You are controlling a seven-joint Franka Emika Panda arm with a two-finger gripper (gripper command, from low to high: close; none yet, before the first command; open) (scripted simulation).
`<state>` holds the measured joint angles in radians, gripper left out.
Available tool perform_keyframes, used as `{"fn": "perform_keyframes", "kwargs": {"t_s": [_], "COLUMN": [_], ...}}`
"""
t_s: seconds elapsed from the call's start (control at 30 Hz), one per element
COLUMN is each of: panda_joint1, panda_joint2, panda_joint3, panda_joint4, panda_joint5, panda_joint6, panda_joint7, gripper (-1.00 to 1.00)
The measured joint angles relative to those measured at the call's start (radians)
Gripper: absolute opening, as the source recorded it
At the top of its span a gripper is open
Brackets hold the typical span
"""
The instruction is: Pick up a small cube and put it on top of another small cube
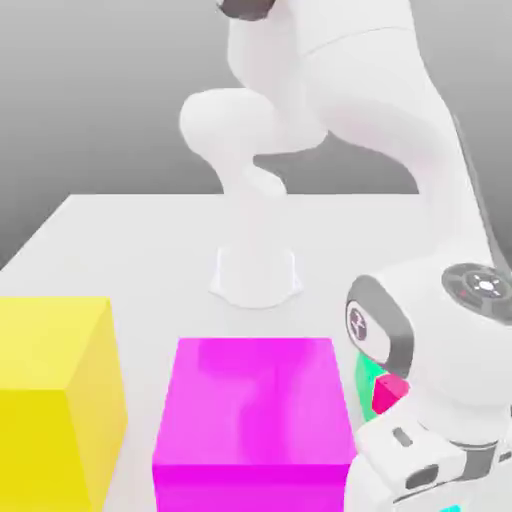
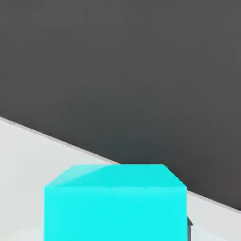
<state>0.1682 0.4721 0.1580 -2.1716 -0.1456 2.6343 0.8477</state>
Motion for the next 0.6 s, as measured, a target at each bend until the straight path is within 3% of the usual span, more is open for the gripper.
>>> {"fn": "perform_keyframes", "kwargs": {"t_s": [0.3,0.6], "panda_joint1": [-0.008,0.076], "panda_joint2": [-0.319,-0.655], "panda_joint3": [0.085,0.103], "panda_joint4": [-0.222,-0.479], "panda_joint5": [0.025,0.166], "panda_joint6": [-0.099,-0.164], "panda_joint7": [-0.233,-0.594], "gripper": [-1.0,-1.0]}}
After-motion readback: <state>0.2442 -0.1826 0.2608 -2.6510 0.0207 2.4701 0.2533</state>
